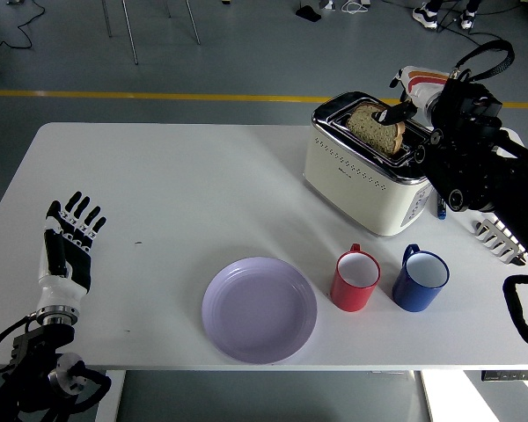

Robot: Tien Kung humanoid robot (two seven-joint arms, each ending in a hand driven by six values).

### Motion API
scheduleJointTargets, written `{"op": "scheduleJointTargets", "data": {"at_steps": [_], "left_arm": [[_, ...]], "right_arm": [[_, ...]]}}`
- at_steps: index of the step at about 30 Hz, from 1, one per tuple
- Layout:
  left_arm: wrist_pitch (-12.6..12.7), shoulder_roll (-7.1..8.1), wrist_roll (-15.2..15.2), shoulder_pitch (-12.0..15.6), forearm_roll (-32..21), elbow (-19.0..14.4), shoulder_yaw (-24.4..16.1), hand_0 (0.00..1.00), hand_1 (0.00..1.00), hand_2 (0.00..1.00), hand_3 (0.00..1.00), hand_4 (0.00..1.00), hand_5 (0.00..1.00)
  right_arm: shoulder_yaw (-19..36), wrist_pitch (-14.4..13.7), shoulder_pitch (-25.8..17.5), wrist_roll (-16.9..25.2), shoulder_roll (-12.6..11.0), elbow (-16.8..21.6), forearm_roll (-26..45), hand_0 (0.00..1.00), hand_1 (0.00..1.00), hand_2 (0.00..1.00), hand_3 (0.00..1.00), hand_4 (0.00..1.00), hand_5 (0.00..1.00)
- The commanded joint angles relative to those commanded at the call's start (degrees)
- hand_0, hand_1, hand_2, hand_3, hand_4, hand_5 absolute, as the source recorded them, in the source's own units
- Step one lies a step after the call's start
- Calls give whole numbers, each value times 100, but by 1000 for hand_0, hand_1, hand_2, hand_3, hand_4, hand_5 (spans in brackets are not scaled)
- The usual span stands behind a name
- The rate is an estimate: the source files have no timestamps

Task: Push plate across desktop,pick up the break from the machine,place the break in the plate

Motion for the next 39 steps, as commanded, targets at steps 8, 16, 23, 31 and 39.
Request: {"op": "scheduleJointTargets", "data": {"at_steps": [8, 16, 23, 31, 39], "left_arm": [[19, -9, -13, -24, 3, 36, 13, 800, 848, 912, 848, 607, 998], [53, -8, -27, -39, 10, 85, 2, 800, 849, 912, 848, 605, 998], [60, -12, -36, -35, 6, 100, 6, 800, 850, 911, 846, 601, 998], [67, -3, -46, -36, 0, 102, 3, 800, 851, 912, 846, 596, 998], [73, -7, -51, -9, 2, 127, 9, 802, 851, 912, 847, 596, 998]], "right_arm": [[-169, -2, -29, 70, 0, -59, 433, 414, 493, 489, 645, 807, 370], [-429, 0, -71, 146, 0, 29, 995, 371, 451, 461, 609, 803, 363], [-518, -106, -72, 180, 0, 32, 963, 292, 393, 426, 544, 772, 324], [-687, -106, -90, 214, 0, 8, 1079, 204, 312, 400, 458, 660, 204], [-713, -90, -116, 291, 0, 51, 1173, 191, 313, 391, 447, 594, 156]]}}
